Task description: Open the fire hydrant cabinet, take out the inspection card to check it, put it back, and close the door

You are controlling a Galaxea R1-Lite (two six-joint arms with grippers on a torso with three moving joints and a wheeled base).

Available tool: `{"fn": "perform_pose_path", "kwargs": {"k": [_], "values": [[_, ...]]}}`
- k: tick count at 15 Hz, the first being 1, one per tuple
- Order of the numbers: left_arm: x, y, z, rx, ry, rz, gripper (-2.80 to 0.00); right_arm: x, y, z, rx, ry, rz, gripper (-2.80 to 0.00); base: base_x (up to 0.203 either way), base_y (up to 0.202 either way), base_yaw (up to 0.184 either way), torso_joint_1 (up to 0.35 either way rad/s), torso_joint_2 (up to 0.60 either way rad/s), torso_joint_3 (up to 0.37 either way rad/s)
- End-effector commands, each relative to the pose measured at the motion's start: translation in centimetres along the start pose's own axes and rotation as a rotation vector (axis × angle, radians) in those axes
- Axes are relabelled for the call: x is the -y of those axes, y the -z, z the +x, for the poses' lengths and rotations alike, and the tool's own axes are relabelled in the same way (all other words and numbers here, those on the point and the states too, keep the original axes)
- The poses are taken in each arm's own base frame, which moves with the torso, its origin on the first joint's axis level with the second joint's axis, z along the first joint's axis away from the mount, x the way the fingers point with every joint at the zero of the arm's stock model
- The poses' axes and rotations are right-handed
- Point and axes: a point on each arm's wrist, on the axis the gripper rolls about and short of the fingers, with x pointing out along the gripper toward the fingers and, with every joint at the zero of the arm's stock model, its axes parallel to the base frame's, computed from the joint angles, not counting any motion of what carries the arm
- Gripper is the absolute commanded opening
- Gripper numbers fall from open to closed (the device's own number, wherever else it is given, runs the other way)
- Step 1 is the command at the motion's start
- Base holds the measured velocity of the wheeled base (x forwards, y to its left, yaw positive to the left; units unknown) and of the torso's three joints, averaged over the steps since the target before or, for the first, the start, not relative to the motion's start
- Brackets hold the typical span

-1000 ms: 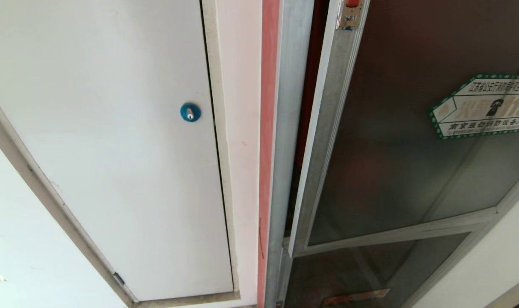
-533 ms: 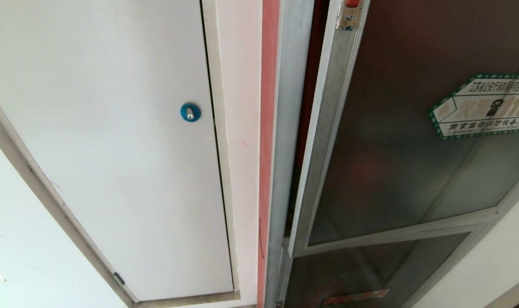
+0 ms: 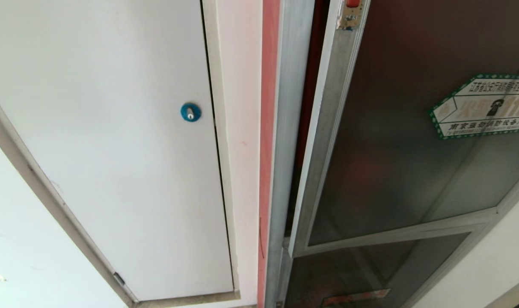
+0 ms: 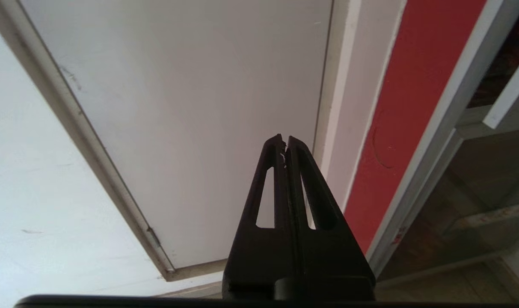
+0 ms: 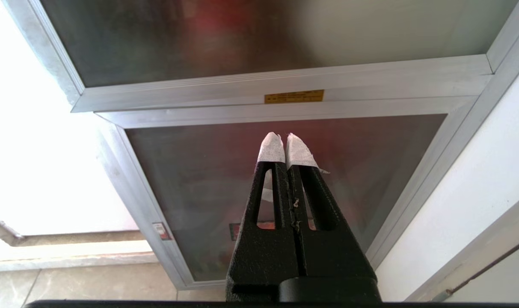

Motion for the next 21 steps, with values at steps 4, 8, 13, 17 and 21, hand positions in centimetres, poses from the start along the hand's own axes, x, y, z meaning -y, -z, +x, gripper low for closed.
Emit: {"fn": "perform_pose_path", "kwargs": {"k": [4, 8, 13, 17, 21], "values": [[-0.4, -5.9, 6.2, -0.183, 0.278, -0.056, -2.8, 0.0, 0.1, 0.0, -0.005, -0.001, 0.0, -2.8, 0.0, 0.0, 0.0, 0.0, 0.0, 0.0], [1.0, -9.7, 12.8, -0.226, 0.633, -0.094, -2.8, 0.0, 0.1, 0.0, -0.005, -0.001, 0.0, -2.8, 0.0, 0.0, 0.0, 0.0, 0.0, 0.0], [7.1, -12.5, 19.5, -0.275, 0.982, -0.102, -2.8, 0.0, 0.1, 0.0, -0.003, 0.0, -0.002, -2.8, 0.0, 0.0, 0.0, 0.0, 0.0, 0.0], [12.5, -12.1, 24.4, -0.26, 1.101, -0.126, -2.8, 0.0, 0.1, 0.0, -0.003, -0.001, -0.002, -2.8, 0.0, 0.0, 0.0, 0.0, 0.0, 0.0], [15.3, -12.4, 27.3, -0.229, 1.134, -0.131, -2.8, 0.0, 0.1, 0.0, -0.003, 0.0, -0.003, -2.8, 0.0, 0.0, 0.0, 0.0, 0.0, 0.0]]}}
